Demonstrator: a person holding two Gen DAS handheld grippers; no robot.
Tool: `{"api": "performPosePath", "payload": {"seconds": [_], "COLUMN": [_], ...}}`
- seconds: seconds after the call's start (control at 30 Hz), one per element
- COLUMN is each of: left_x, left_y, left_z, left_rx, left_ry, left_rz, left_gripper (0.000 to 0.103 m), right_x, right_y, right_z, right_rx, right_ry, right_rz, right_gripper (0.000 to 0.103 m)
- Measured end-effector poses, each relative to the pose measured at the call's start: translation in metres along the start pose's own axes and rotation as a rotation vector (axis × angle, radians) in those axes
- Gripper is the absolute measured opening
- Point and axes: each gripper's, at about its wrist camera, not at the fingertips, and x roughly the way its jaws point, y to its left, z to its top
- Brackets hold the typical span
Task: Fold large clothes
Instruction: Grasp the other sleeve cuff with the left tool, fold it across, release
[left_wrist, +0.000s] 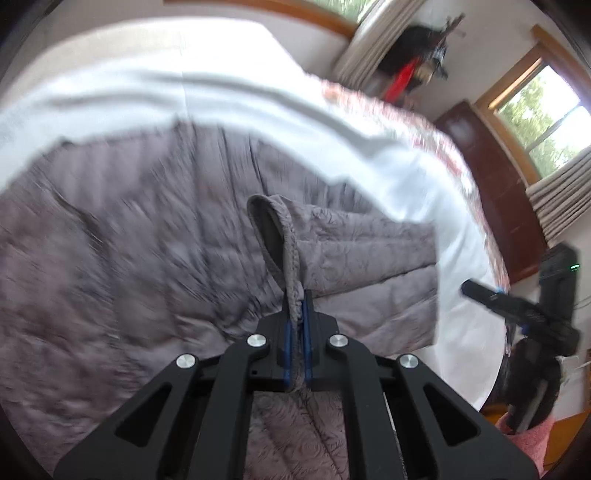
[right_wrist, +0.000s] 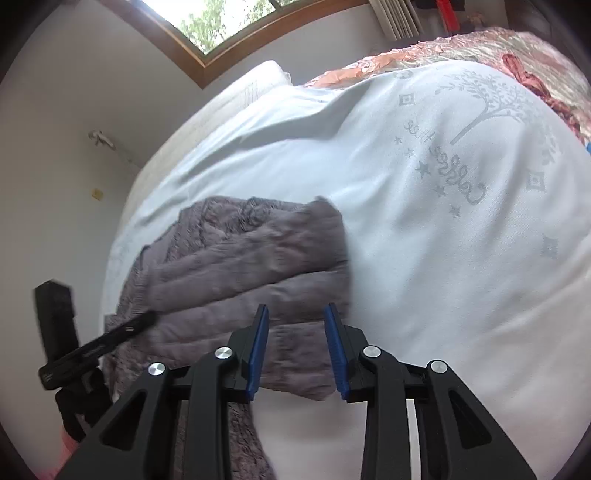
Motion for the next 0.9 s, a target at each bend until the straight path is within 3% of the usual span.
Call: {"api": "performPosePath", "payload": {"seconds": [0.07,0.17,0.37,0.63,0.9], "left_x": [-0.031,-0.072,-0.119,-0.133,-0.089], "left_y": [0.006,0.025,0.077,0.152,0.226], "left_z": [0.005,0.013,0.014,0.002,-0.016], "left_rx": [-0.008,-0.012,-0.084,-0.180,-0.284], "left_ry": [-0.068,-0.155,-0.219,-0.185,-0.033], "left_rz": [0.007,0.078,0.214,0.378,0.454], "left_gripper": [0.003,0.003,0.003,0.003,0.004], "right_x": [0.003,0.007,0.033,0.093,0.159], "right_y": [0.002,0.010,0.046,0.111,0.139], "right_z": [0.003,0.005,0.012,0.014,-0.007], "right_rx": [0.000,-0.021,-0.081,-0.194,-0.292], "right_ry": [-0.003,0.006,0.054,0.161,0.290], "right_rz": [0.014,0.033,0.085,0.120,-0.049], "right_gripper": [0.032,0.032,0.032,0.032,0.032]}}
